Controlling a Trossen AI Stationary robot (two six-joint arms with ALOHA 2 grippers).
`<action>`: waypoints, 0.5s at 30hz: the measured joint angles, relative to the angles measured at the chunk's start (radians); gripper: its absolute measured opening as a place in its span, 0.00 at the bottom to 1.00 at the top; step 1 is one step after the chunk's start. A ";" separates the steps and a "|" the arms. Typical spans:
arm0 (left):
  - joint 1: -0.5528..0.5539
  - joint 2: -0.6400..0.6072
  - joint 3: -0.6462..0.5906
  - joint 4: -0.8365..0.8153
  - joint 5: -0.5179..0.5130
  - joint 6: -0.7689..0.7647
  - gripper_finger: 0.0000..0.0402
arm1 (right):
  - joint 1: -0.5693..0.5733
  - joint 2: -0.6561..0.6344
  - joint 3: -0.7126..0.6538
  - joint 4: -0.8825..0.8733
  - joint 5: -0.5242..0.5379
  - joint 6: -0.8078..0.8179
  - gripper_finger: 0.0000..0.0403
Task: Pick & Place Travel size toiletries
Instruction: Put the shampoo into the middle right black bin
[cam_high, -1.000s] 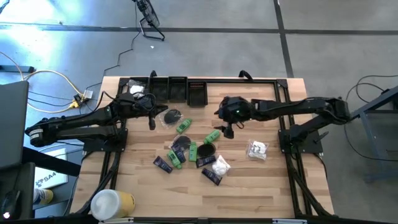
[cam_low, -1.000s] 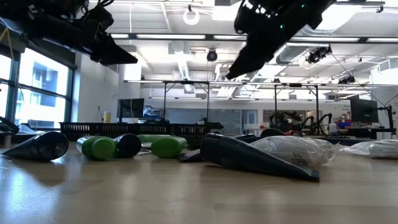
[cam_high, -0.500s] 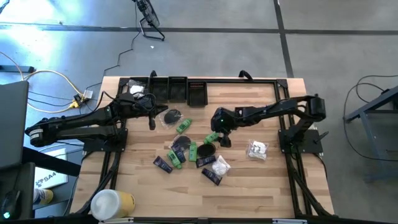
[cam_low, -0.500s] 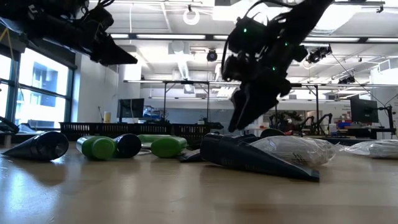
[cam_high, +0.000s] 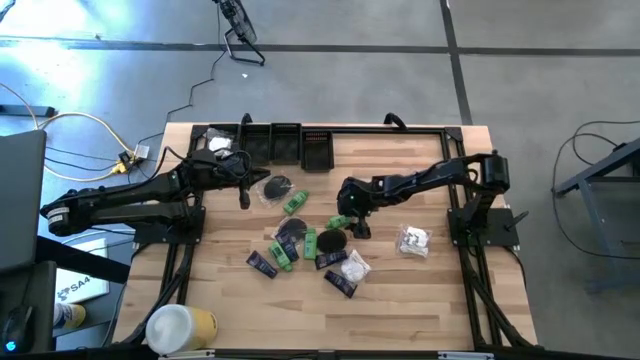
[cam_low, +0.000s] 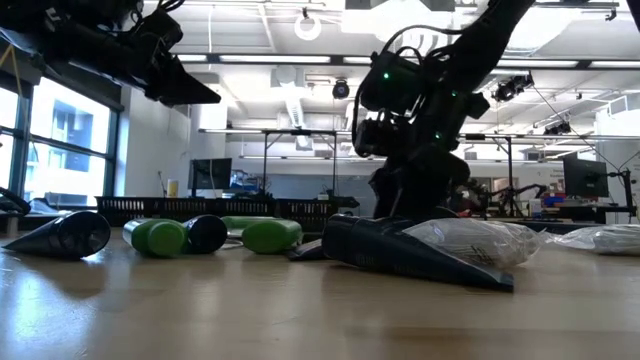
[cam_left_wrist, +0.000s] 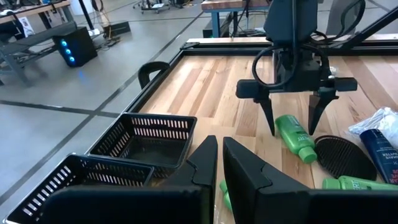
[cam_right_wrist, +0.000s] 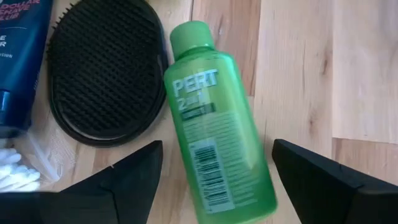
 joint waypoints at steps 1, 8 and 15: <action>0.000 0.000 0.000 0.000 0.000 0.000 0.06 | 0.000 0.000 0.000 0.001 0.001 0.000 0.74; 0.000 0.000 0.000 0.000 0.000 0.000 0.06 | 0.000 -0.005 -0.001 0.008 0.020 0.001 0.74; 0.000 0.000 0.000 0.000 0.000 0.000 0.06 | 0.000 -0.005 -0.001 0.013 0.027 0.002 0.68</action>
